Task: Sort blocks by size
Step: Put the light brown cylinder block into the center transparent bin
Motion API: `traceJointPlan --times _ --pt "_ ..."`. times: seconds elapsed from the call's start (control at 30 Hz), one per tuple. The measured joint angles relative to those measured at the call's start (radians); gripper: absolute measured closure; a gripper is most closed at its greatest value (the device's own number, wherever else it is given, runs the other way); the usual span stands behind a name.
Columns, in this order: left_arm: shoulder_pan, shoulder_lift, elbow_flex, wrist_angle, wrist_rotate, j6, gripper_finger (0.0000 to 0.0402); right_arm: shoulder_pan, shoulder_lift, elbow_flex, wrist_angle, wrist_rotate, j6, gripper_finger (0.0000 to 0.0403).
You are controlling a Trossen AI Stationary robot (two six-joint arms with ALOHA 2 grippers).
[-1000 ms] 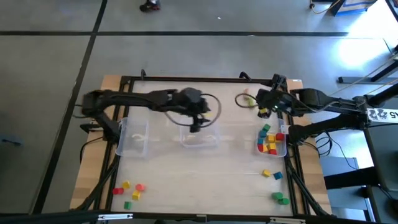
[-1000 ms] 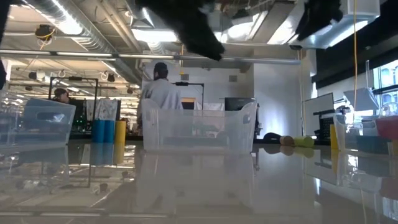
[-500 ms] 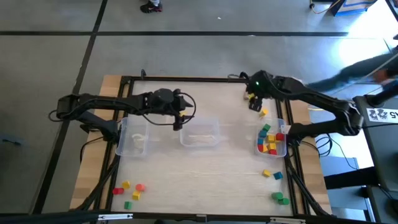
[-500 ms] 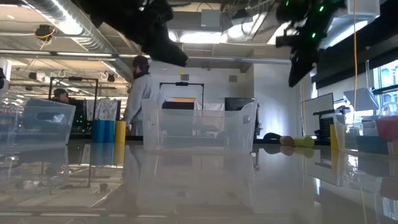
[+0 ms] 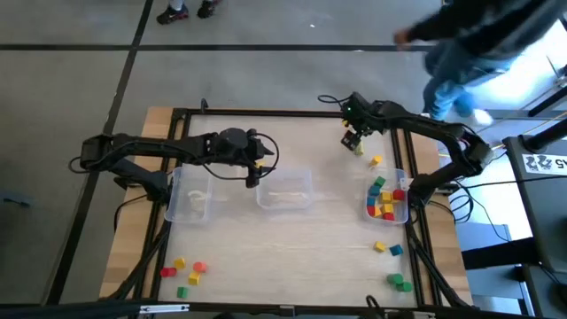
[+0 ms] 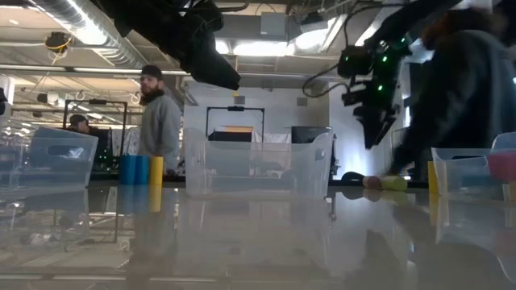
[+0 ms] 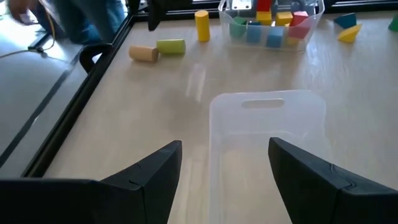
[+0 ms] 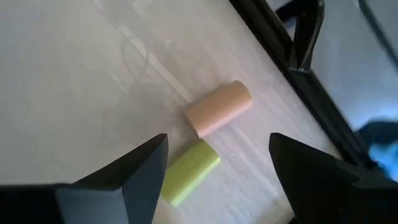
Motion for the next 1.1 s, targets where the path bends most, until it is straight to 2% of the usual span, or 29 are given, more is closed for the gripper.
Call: traceJointPlan --times 0.27,0.8,0.93,1.1 --pt "-0.016 0.000 0.000 -0.002 0.000 0.011 0.0164 -0.037 0.139 0.000 0.068 0.019 0.106 0.0118" --pt "-0.032 0.000 0.000 -0.002 0.000 0.013 0.0164 -0.037 0.318 0.004 0.168 0.026 0.079 0.0123" --pt "-0.032 0.000 0.000 -0.001 0.000 0.011 0.0164 -0.036 0.330 0.005 0.170 0.007 0.054 0.0155" --pt "-0.032 0.001 0.000 -0.001 0.000 0.010 0.0164 -0.034 0.332 0.003 0.172 -0.015 0.022 0.0229"
